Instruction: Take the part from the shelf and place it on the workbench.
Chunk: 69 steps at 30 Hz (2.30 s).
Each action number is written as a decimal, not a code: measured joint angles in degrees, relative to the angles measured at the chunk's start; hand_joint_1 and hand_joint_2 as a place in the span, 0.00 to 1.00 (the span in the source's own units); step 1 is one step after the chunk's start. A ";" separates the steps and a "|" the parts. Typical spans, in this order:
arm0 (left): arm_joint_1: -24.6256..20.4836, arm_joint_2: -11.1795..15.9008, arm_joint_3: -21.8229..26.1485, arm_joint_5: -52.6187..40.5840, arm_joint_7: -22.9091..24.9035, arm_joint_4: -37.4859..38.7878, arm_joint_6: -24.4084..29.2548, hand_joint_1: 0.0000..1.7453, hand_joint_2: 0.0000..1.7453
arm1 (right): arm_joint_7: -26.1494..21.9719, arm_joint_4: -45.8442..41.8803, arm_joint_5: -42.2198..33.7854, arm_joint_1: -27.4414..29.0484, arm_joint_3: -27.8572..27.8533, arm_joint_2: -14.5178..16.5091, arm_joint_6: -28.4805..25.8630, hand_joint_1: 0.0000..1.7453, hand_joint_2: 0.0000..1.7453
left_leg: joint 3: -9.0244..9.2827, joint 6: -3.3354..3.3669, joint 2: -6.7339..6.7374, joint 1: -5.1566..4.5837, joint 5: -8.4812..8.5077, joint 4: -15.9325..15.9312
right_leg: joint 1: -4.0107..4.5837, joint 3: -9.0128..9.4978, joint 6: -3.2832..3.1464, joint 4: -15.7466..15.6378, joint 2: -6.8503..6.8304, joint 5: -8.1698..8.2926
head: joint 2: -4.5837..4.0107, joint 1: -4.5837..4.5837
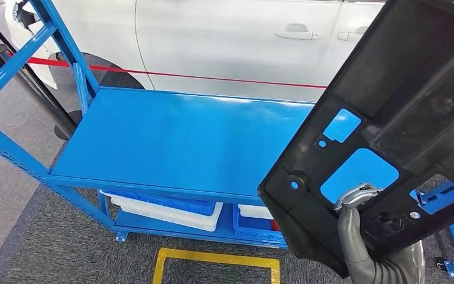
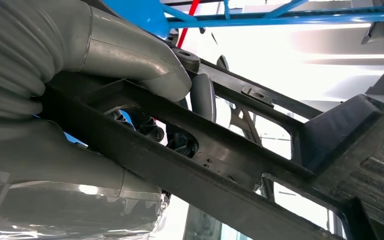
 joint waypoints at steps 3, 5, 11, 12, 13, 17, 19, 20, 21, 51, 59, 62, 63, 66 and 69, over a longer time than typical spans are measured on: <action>-0.15 -0.01 -0.04 -0.49 -0.15 0.33 -0.09 0.00 0.00 | -0.12 -0.12 0.16 -0.06 -0.23 0.02 -0.41 1.00 1.00 | -1.81 -0.86 -0.14 -0.04 0.44 1.79 | -0.09 6.42 -0.29 -9.85 0.25 1.62 | 0.01 -0.06; -0.29 -0.01 -0.03 -0.84 -0.31 0.51 -0.17 0.00 0.00 | -0.20 -0.25 0.28 -0.16 -0.45 0.10 -0.51 1.00 1.00 | -2.25 -1.65 -0.27 -0.15 0.99 2.21 | 0.25 6.48 -1.21 -10.61 0.47 1.69 | 0.00 -0.19; -0.54 0.00 0.07 -1.63 -0.78 1.13 -0.47 0.00 0.00 | -0.38 -0.58 0.47 -0.46 -1.15 0.49 -0.64 1.00 1.00 | -6.07 -3.40 -0.44 0.30 -8.47 12.62 | 0.24 3.03 -3.68 -10.68 -0.08 4.61 | -0.01 -0.59; -0.64 0.00 0.08 -1.84 -0.92 1.27 -0.58 0.00 0.00 | -0.38 -0.60 0.51 -0.46 -1.26 0.54 -0.65 1.00 1.00 | -6.62 -3.50 -0.43 0.29 -9.92 15.82 | 0.38 2.18 -3.71 -10.56 -0.13 5.19 | -0.01 -0.61; -0.75 0.00 0.10 -2.01 -1.05 1.40 -0.71 0.00 0.00 | -0.38 -0.60 0.54 -0.46 -1.38 0.57 -0.65 1.00 1.00 | -6.42 -3.47 -0.43 0.29 -10.04 17.67 | 0.51 1.30 -3.70 -10.40 -0.18 5.76 | -0.01 -0.60; -1.11 0.02 0.16 -2.77 -1.45 1.73 -0.93 0.00 0.00 | -0.39 -0.92 0.54 -0.41 -1.88 0.75 -0.63 1.00 1.00 | 3.23 -2.10 -0.47 -0.05 -5.71 7.02 | 1.01 -1.39 -3.36 -9.89 -0.21 7.73 | -0.01 -0.59; -1.29 0.02 0.18 -3.03 -1.59 1.80 -0.94 0.00 0.00 | -0.40 -1.26 0.53 -0.40 -2.08 0.90 -0.60 1.00 1.00 | 7.26 -1.38 -0.49 -0.48 -6.14 0.68 | 0.98 -1.69 -2.78 -10.05 -0.30 8.74 | 0.00 -0.65; -1.35 0.03 0.20 -3.13 -1.63 1.83 -0.95 0.00 0.00 | -0.42 -1.38 0.53 -0.41 -2.15 0.97 -0.60 1.00 1.00 | 7.70 -1.17 -0.49 -0.69 -6.30 -0.53 | 0.91 -1.72 -2.40 -10.22 -0.36 9.24 | 0.00 -0.78; -1.36 0.03 0.23 -3.19 -1.68 1.86 -0.95 0.00 0.00 | -0.43 -1.46 0.54 -0.39 -2.22 1.04 -0.59 1.00 1.00 | 7.33 -0.93 -0.47 -0.74 -5.70 -0.79 | 0.86 -1.69 -1.98 -10.48 -0.41 9.81 | 0.00 -0.88; -2.00 -0.07 0.61 -6.20 -2.72 3.42 -1.62 0.00 0.00 | -0.38 -1.38 2.58 -0.33 -2.53 1.30 -0.56 1.00 1.00 | 9.16 -0.95 -0.22 -1.02 -6.68 -1.54 | 0.94 -2.36 -2.43 -10.35 -0.69 10.35 | -0.01 -0.75; -2.07 -0.26 0.47 -6.97 -3.08 3.89 -2.34 0.00 0.00 | -0.47 -1.33 2.62 -0.16 -2.51 1.34 -1.26 1.00 1.00 | 3.23 0.46 0.52 -0.69 -0.57 -2.66 | 0.66 -6.00 -0.86 4.57 -0.01 -0.52 | -0.01 -0.25; -2.21 -0.26 0.40 -7.48 -3.17 4.16 -2.37 0.00 0.00 | -0.41 -1.37 2.37 -0.19 -2.79 1.34 -1.60 1.00 1.00 | 0.11 -0.06 0.58 -0.54 0.67 -0.87 | 0.41 -0.25 -0.62 0.76 -0.05 3.65 | -0.01 -0.25; -2.23 -0.26 0.37 -7.57 -3.19 4.23 -2.37 0.00 0.00 | -0.38 -1.39 2.33 -0.23 -2.86 1.34 -1.64 1.00 1.00 | -0.78 -0.28 0.54 -0.59 0.86 -0.03 | 0.40 3.06 -0.63 -3.51 -0.05 3.73 | -0.01 -0.21; -2.34 -0.26 0.26 -7.93 -3.38 4.38 -2.37 0.00 0.00 | -0.33 -1.43 2.15 -0.28 -3.07 1.39 -1.67 1.00 1.00 | -2.19 -1.13 0.44 -0.88 1.57 1.64 | 0.62 8.21 -1.43 -11.38 0.06 1.23 | 0.00 -0.23; -2.51 -0.22 0.25 -8.85 -3.72 4.74 -2.51 0.00 0.00 | -0.33 -1.51 1.71 -0.35 -3.44 1.59 -1.71 1.00 1.00 | -3.07 -2.13 0.24 -0.61 0.53 2.91 | 0.52 7.04 -2.82 -11.54 -0.18 2.21 | 0.00 -0.17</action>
